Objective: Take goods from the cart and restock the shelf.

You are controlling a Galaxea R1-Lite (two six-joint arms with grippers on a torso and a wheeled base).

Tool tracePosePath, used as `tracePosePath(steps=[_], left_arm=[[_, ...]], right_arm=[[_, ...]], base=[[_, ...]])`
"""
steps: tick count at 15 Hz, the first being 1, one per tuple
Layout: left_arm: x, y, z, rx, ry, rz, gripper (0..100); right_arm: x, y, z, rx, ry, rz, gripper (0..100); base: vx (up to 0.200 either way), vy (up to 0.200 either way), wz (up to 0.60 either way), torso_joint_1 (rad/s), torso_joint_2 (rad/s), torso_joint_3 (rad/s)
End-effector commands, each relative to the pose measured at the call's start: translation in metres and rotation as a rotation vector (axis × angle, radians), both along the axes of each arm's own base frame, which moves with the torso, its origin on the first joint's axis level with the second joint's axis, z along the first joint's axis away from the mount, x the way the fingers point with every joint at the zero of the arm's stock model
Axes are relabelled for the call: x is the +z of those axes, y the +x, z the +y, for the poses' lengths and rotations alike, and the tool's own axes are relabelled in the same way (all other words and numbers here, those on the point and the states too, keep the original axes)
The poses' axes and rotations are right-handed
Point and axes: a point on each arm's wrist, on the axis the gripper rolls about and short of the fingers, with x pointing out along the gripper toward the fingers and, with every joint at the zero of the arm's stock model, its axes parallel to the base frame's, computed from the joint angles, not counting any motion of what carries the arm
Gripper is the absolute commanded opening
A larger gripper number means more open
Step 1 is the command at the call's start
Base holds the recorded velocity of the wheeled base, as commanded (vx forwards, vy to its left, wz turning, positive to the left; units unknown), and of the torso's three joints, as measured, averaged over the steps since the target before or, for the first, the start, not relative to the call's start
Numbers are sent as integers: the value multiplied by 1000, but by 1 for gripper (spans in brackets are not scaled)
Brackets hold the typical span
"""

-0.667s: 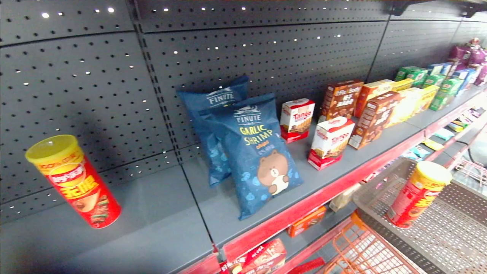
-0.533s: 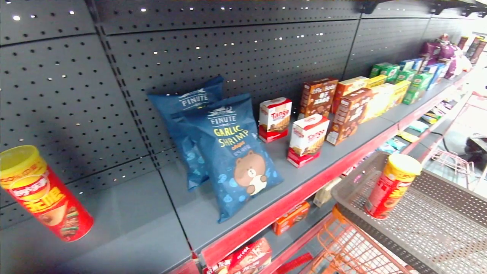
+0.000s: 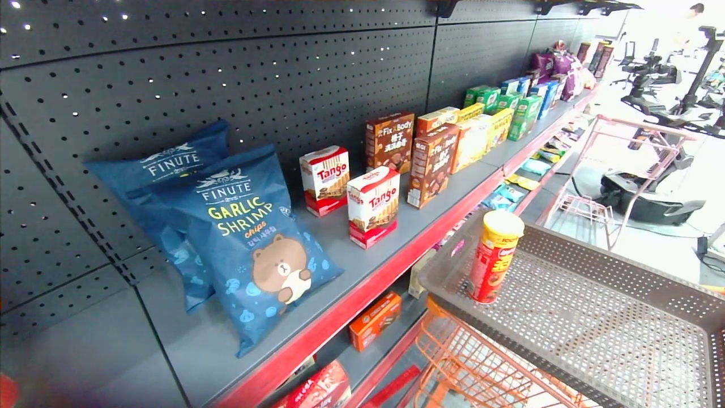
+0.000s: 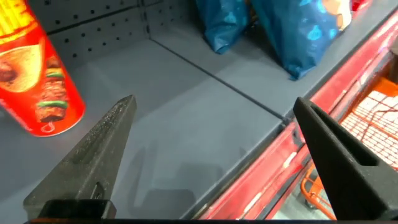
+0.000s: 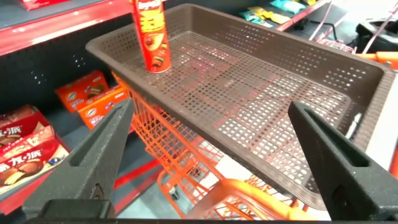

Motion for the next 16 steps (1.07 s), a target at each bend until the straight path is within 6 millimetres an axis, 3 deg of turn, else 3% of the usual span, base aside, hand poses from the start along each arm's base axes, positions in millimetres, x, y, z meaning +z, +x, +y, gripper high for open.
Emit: tracePosePath(steps=[1,4,5,6,7,10,13,15,16], left_arm=[[0,0,0,2,0,0,100],[0,0,0,2,0,0,100],[0,0,0,0,0,0,100],[0,0,0,2,0,0,100],[0,0,0,2,0,0,100],[0,0,0,2,0,0,100],[0,0,0,0,0,0,100],[0,0,0,0,0,0,100],[0,0,0,0,0,0,100]], right_arm=[[0,0,0,1,0,0,100],[0,0,0,-13,15,0,100],[45,-7,0,6,20,-94,100],[64,13,0,29,24,68,100],[76,28,0,34,34,101,100],[76,39,3,165,43,190,100],[80,86,4,81,-8,325,100],[83,145,1,44,-5,344,100],[84,161,2,47,-6,338,100]], base=[[0,0,0,0,0,0],[0,0,0,0,0,0],[0,0,0,0,0,0],[0,0,0,0,0,0],[0,0,0,0,0,0],[0,0,0,0,0,0],[0,0,0,0,0,0],[0,0,0,0,0,0],[0,0,0,0,0,0]])
